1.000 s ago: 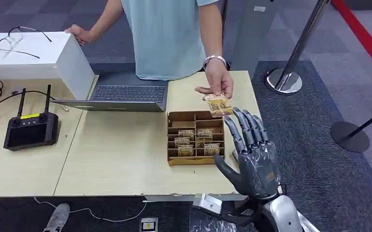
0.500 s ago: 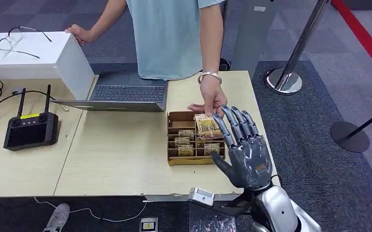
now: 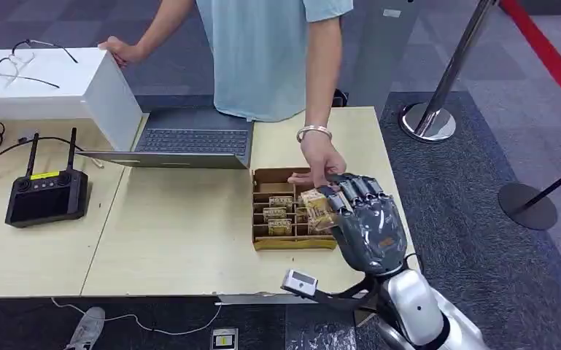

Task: Pass the card to the sensor for recognition and then transmit it.

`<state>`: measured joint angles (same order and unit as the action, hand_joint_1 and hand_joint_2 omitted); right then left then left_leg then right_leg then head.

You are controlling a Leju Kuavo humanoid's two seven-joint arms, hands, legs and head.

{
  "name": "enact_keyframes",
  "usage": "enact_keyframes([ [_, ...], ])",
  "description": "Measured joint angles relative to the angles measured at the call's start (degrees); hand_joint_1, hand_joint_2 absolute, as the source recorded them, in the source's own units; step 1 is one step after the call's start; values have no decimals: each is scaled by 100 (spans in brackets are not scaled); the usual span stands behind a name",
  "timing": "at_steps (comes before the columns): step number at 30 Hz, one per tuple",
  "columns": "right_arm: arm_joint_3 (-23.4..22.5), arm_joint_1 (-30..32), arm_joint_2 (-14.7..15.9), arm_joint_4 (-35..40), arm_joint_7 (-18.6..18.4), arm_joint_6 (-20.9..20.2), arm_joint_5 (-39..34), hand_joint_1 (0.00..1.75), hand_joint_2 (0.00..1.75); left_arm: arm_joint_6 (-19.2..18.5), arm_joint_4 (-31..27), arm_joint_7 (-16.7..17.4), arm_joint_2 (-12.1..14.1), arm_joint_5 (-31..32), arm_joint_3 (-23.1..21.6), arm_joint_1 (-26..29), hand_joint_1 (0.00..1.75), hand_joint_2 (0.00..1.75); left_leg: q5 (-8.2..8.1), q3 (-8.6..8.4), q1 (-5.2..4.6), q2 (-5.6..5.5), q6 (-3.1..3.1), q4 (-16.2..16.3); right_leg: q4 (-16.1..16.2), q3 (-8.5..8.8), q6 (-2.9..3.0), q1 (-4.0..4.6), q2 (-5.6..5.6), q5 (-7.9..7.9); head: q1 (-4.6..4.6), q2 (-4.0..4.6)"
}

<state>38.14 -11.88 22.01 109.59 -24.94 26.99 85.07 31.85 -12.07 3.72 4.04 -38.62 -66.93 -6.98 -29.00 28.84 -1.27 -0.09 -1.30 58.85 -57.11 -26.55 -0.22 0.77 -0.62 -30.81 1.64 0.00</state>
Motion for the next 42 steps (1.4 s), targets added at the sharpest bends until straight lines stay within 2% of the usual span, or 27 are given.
enact_keyframes([
  [15, 2, 72, -70, -105, -13, 317, -37, 175, 175, 7, 0, 33, 0, -17, -2, 1, 0, 175, 0, 0, 0, 0, 0, 0, 0, -1, 0, 0, 0, 0, 0, 0],
  [24, -61, 172, -68, -227, -140, 431, -212, 175, 175, 7, 0, 26, 0, -20, -2, 2, 0, 175, 0, 1, 0, 1, 0, 0, 1, -3, 0, 0, 0, 0, 2, 0],
  [42, -647, 271, 48, -961, -684, -26, 15, 175, 175, 40, 0, 4, -4, 11, -2, 1, 0, 175, -1, 4, 0, 0, 0, 0, 1, -6, 0, -1, 0, 0, 2, 0],
])
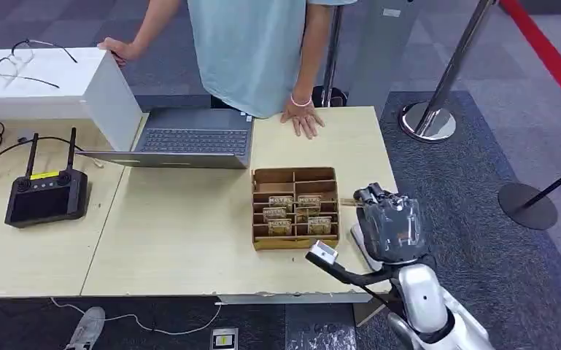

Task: Pass the card to the sensor for recognition and then transmit it.

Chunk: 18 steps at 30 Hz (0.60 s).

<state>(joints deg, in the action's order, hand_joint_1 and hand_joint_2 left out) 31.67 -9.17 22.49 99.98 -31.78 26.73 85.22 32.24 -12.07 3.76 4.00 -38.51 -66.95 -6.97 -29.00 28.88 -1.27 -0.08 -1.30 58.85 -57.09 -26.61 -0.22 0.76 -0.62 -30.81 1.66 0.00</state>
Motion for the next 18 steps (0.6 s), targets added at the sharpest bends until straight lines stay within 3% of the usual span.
enact_keyframes([
  [18, -332, 357, 48, -649, -286, -101, -70, 175, 175, 9, 0, 22, -4, 2, 0, 1, 0, 175, 0, 2, 0, 0, 0, 0, 0, -3, 0, 0, 0, 0, -2, 0],
])
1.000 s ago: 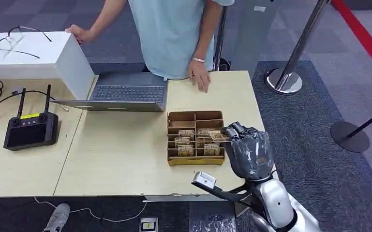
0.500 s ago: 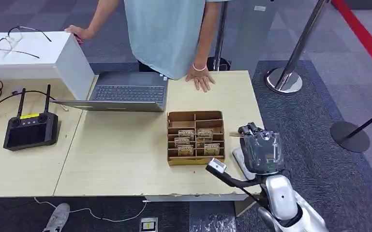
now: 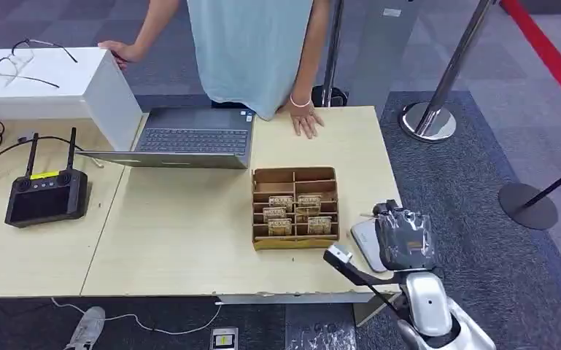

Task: Pass the card to the sensor for recognition and then transmit it.

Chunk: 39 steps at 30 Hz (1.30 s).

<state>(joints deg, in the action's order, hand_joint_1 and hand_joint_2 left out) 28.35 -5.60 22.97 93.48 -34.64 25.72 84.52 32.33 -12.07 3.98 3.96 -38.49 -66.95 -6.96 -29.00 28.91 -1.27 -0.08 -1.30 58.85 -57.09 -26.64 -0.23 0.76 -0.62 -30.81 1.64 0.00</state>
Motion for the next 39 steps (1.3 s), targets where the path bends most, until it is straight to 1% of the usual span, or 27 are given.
enact_keyframes([
  [9, -24, 119, -9, -254, -24, 125, -142, 175, 175, 9, 0, 0, 0, 0, 0, 0, 0, 175, 0, 1, 0, 0, 0, 0, 0, 0, 0, 0, 0, 0, 0, 0],
  [17, -18, 221, -46, -562, -72, 407, -273, 175, 175, 11, 0, 2, 0, -5, 0, -1, 0, 175, 0, 1, 0, 0, 0, 0, 0, 0, 0, 0, 0, 0, 0, 0],
  [33, 0, 243, -122, -865, -74, 455, -291, 175, 175, 11, 0, 2, 0, -13, 0, 0, 0, 175, 0, 1, 0, 0, 0, 0, 0, 0, 0, 0, 0, 0, 0, 0],
  [39, 41, 257, -199, -1082, -111, 634, -394, 175, 175, 20, 0, 20, -2, -11, 0, -1, 0, 175, 0, 1, 0, 0, 0, 0, 0, -1, 0, 0, 0, 0, 2, 0],
])
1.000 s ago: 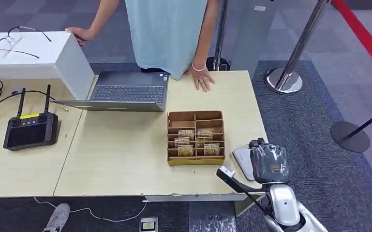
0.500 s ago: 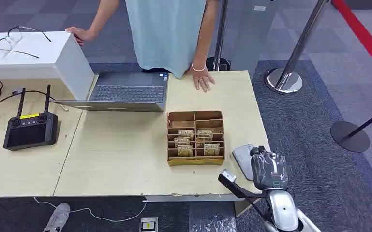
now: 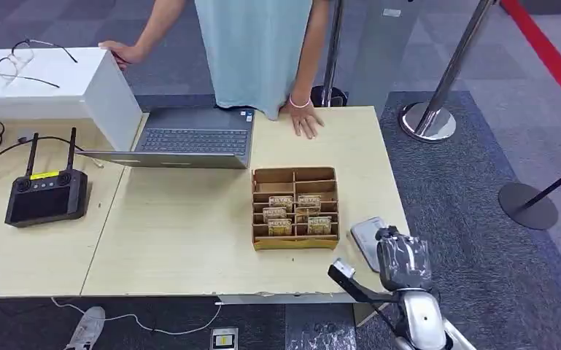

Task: Pass the card to the sensor for recognition and then transmit it.

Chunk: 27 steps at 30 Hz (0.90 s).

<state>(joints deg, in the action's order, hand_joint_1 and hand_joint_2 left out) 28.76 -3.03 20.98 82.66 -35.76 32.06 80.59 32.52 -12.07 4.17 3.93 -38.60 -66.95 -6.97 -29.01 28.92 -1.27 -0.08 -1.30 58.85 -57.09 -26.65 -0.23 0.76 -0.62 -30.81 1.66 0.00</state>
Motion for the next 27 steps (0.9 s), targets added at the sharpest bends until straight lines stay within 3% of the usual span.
enact_keyframes([
  [27, 70, -337, -111, -887, 184, 404, -520, 175, 175, 0, -2, -44, -39, 96, 0, -2, 0, 175, 0, 0, 0, 1, 0, 0, 0, -1, 0, 0, 0, 0, -2, 0],
])
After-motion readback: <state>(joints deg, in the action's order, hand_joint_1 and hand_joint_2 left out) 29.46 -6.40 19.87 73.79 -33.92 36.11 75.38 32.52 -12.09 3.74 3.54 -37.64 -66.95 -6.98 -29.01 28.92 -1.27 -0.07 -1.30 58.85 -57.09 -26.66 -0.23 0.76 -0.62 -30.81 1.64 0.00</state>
